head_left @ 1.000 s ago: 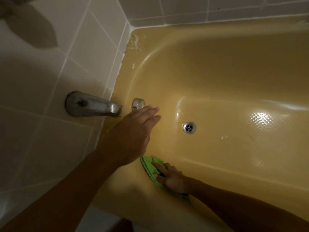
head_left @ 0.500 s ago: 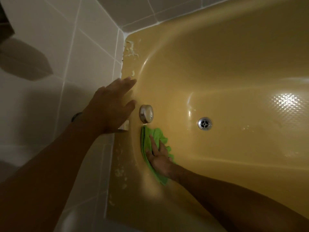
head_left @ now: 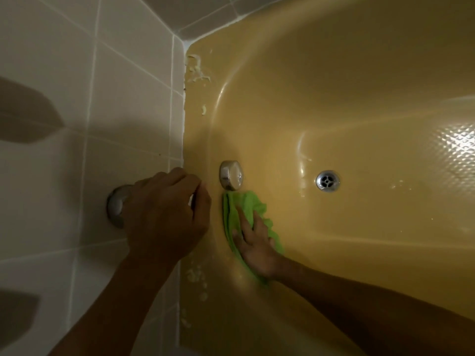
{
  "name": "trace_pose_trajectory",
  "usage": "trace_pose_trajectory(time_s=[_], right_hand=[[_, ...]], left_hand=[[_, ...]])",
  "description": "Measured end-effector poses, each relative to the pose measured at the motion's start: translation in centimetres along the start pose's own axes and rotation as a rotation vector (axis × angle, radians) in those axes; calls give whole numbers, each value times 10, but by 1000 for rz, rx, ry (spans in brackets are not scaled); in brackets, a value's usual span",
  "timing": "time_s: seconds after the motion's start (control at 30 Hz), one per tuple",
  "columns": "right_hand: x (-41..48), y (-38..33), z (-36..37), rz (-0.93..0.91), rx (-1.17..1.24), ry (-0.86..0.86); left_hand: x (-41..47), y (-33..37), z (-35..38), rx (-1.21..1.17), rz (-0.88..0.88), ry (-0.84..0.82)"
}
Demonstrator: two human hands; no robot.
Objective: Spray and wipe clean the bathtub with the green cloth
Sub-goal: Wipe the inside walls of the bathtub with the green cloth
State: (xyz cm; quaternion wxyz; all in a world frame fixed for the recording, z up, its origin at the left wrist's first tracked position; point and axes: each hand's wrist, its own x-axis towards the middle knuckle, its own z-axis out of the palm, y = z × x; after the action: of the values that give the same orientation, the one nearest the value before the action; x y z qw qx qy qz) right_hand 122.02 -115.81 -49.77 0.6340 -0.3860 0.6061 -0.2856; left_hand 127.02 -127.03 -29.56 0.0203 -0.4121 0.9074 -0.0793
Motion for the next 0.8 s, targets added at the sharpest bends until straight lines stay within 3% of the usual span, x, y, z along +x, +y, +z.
trace_pose_trajectory(time_s=[0.1, 0.23, 0.33, 0.43, 0.5, 0.6, 0.73, 0.8], right_hand=[[14, -15, 6, -108, 82, 125], [-17, 21, 6, -183, -67, -28], [-26, 47, -4, -2, -165, -175], [1, 37, -7, 197, -119, -151], [19, 12, -4, 231, -5, -66], [23, -18, -1, 143, 46, 29], [-16, -18, 8, -107, -54, 19], [-19, -8, 9, -119, -81, 18]], left_hand=[[0, 1, 3, 6, 19, 35], [2, 3, 3, 6, -9, 12], [4, 4, 1, 31, -12, -14], [5, 5, 1, 60, -9, -38], [6, 4, 3, 70, -7, -39], [6, 3, 3, 84, 3, -38], [8, -1, -1, 64, 35, -80], [9, -2, -3, 49, 57, -103]])
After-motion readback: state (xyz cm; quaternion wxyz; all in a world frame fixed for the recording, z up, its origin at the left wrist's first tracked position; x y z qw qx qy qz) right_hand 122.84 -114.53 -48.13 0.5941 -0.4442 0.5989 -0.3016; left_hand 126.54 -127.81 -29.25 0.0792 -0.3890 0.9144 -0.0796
